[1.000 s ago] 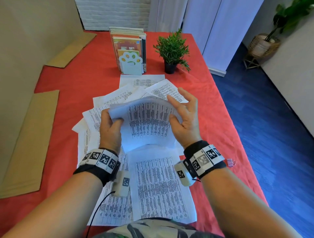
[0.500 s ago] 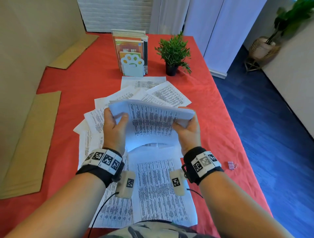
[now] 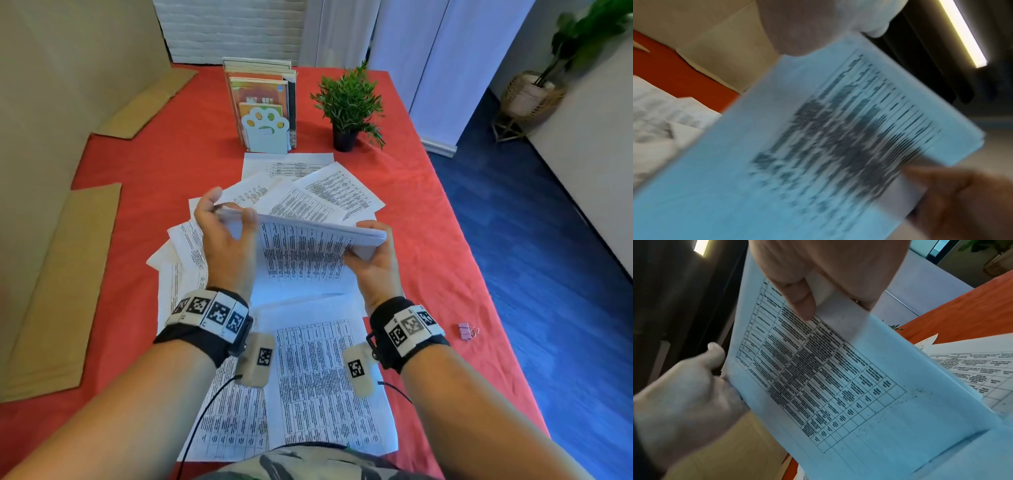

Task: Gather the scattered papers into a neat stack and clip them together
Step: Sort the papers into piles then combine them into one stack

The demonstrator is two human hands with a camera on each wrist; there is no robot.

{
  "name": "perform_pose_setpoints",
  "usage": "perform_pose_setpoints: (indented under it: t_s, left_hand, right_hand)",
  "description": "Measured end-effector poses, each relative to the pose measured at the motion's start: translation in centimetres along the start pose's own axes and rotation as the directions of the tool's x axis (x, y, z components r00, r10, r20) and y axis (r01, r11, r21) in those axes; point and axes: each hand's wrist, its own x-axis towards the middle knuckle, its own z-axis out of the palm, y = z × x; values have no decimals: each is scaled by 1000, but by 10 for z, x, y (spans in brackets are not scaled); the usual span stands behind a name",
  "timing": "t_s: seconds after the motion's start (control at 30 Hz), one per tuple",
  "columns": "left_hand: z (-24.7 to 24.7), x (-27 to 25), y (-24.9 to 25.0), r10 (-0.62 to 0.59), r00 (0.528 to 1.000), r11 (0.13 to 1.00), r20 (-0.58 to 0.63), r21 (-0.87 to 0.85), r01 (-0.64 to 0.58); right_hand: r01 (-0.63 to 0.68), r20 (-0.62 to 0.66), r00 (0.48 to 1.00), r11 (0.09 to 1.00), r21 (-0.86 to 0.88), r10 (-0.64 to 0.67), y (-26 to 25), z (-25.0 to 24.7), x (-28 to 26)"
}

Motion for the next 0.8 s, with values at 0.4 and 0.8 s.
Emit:
perform_pose_setpoints:
  t_s: [0.4, 0.8]
  left_hand:
    - [-10, -19, -35, -155, 973, 972, 170, 205, 119]
    - [-9, -14, -16, -312, 934, 920, 173, 299, 252]
  right_hand:
    - [57, -40, 997, 998, -31, -59, -4, -1, 12]
    - [-73, -6, 997, 977, -202, 73, 9, -20, 19]
